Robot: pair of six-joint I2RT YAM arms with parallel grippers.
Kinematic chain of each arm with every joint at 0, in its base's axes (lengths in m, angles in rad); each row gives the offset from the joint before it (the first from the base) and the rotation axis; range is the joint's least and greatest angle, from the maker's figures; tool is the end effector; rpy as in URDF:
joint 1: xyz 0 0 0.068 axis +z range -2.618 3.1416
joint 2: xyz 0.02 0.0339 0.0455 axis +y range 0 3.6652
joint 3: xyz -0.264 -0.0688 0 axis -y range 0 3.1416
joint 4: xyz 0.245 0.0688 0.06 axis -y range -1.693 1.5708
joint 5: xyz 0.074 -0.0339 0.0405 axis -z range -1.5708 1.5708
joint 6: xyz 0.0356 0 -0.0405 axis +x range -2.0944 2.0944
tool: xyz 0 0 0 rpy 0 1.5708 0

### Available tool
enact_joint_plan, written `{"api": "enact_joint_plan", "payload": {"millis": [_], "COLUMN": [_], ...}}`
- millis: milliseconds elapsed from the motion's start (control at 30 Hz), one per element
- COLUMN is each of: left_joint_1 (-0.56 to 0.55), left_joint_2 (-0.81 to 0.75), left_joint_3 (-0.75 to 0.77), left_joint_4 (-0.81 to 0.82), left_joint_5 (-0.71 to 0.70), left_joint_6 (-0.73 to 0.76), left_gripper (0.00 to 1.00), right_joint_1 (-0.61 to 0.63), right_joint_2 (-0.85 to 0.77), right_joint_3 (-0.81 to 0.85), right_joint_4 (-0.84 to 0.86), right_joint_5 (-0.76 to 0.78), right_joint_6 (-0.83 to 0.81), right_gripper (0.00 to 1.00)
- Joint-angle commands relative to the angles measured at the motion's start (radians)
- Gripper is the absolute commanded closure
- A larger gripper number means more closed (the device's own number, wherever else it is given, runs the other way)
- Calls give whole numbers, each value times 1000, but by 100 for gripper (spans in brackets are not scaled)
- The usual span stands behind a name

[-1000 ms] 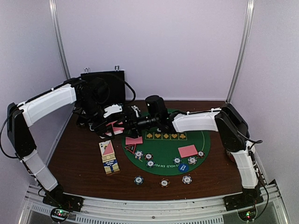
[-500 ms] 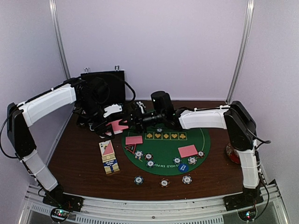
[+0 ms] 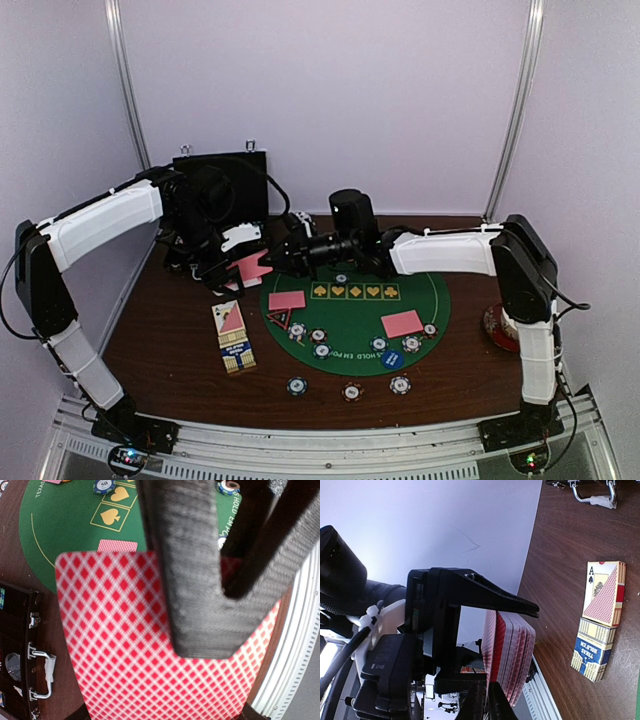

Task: Distribute texas hold em gaming equipment
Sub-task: Pick up the poker card from the face-down deck piles, then distribute the poker card in the big blind area.

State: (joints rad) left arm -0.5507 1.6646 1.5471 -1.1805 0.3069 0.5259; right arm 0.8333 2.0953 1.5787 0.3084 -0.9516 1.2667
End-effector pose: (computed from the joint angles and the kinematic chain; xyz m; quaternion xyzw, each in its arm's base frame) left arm 0.2706 -0.1788 0.3033 0.5198 0.8300 -0.1531 0.1325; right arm 0.3063 0.3803 0.2536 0.1333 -0.7364 -0.6627 0.0301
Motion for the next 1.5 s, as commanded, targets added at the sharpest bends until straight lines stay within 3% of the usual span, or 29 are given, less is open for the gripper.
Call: {"api": "enact_joint_plan", "payload": {"millis": [0, 67, 333, 600, 867, 1133, 1467], "left_joint_1": [1, 1, 1, 1, 2, 1, 2], "left_joint_2": [-14, -15, -16, -13, -15, -21, -26], "left_joint_3": [11, 10, 10, 8, 17, 25, 27], "left_joint_4": [16, 16, 15, 14, 11, -1, -9], "left_joint_5": [-5, -8, -22, -36, -28, -26, -26], "left_joint_6": [9, 11, 13, 14, 14, 14, 16], "left_gripper": [85, 85, 85, 85, 85, 85, 85], "right_joint_1": [-9, -15, -127, -343, -468, -500, -516], "right_joint_2": [-36, -37, -90, -111, 83, 278, 395], "right_joint_3": [-11, -15, -60, -24, 242, 421, 549], "right_joint_4": [9, 9, 29, -247, -618, -679, -736], "right_joint_5": [-22, -26, -56, -75, 58, 149, 223], "right_joint_6": [-1, -3, -2, -199, -485, -538, -575], "right_gripper": [95, 100, 100, 100, 100, 100, 98]}}
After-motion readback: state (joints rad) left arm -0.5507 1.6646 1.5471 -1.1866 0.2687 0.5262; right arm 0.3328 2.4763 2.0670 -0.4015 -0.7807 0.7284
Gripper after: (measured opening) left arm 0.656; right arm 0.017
